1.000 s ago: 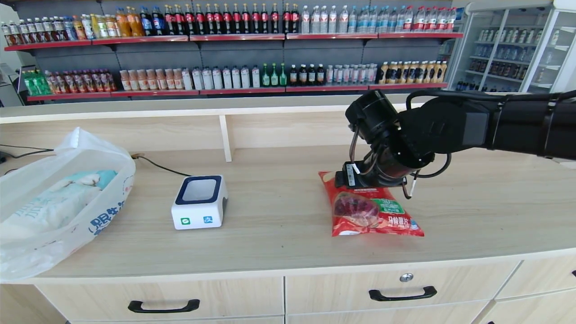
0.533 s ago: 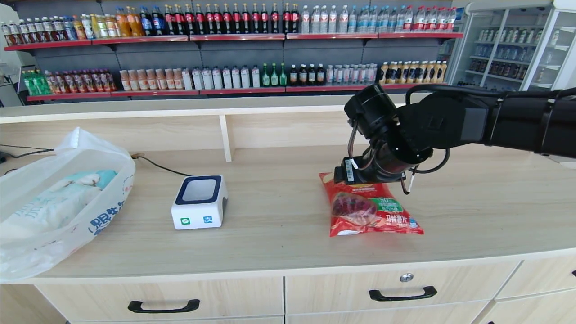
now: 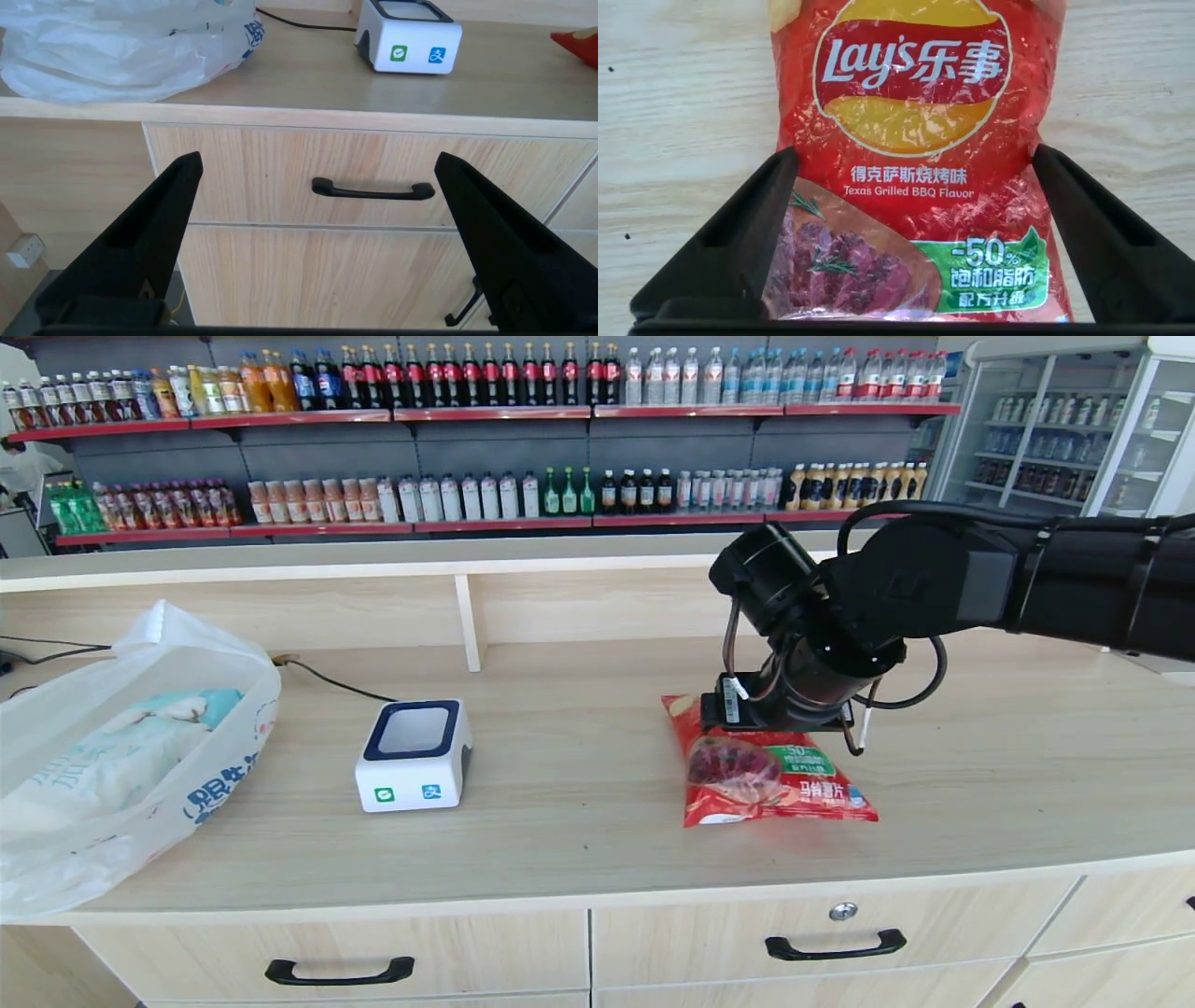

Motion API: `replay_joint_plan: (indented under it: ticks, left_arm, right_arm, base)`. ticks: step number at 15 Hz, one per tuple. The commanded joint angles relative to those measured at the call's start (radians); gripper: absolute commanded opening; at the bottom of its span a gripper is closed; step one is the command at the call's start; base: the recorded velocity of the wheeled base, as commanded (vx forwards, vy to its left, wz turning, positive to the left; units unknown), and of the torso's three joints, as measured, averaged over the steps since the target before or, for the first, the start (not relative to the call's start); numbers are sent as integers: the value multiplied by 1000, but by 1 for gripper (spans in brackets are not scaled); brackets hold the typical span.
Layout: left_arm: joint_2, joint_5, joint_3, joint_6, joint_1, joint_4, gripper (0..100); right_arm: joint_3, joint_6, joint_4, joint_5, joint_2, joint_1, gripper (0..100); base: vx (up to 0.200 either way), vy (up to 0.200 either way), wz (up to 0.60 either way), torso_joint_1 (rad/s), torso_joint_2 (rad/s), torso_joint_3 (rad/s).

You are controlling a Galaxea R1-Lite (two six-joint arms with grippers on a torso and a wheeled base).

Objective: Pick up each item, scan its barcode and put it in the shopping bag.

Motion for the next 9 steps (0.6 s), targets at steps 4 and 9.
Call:
replay_joint_plan:
  ticks: [4,9]
  left_arm:
    - [0,0,0,0,0,0,100]
    - [0,0,0,0,0,0,100]
  right_arm:
    - [-37,2,-3,4,65,21,100]
    - [-43,-32,3,3,100,26,100]
  base:
    - [0,0,0,0,0,0]
    - [0,0,0,0,0,0]
